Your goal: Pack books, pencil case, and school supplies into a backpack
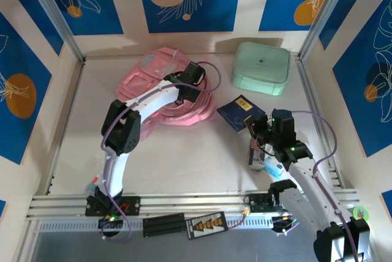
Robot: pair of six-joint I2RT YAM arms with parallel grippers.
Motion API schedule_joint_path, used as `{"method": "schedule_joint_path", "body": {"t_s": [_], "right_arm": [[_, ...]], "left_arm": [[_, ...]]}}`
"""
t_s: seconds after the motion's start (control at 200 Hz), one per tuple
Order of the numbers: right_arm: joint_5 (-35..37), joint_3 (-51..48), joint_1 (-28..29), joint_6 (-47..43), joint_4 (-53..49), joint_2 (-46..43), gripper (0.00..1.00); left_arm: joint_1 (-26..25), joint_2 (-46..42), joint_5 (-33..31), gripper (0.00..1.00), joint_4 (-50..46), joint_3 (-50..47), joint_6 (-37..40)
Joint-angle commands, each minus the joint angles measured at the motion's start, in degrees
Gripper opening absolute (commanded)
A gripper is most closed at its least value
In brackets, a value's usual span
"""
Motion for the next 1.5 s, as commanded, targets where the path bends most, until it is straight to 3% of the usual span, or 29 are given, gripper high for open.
{"method": "schedule_joint_path", "body": {"t_s": [0.0,0.23,0.505,0.865,1.27,1.495], "right_arm": [[-0.07,1.09,-0.08,-0.7,0.48,-1.17,0.0],[-1.21,2.85,-0.04,-3.64,0.63,-0.7,0.0],[-9.89,4.04,1.48,-5.8,9.43,3.3,0.0],[-15.83,10.74,9.02,-5.47,23.63,21.82,0.0],[-9.6,22.44,14.33,-1.55,28.36,44.32,0.0],[-0.97,26.6,17.14,-1.79,27.82,54.34,0.0]], "left_arm": [[-0.2,-9.22,0.92,0.0,-0.41,-1.2,-0.44],[0.04,-19.58,0.83,0.0,3.61,-7.15,-0.01],[0.13,-25.5,3.87,0.0,6.38,-8.96,-1.09],[0.21,-28.3,5.57,0.0,7.01,-10.19,-2.3],[1.28,-30.72,7.52,0.0,7.55,-12.42,-3.79],[1.92,-31.41,8.87,0.0,7.89,-13.44,-4.61]]}}
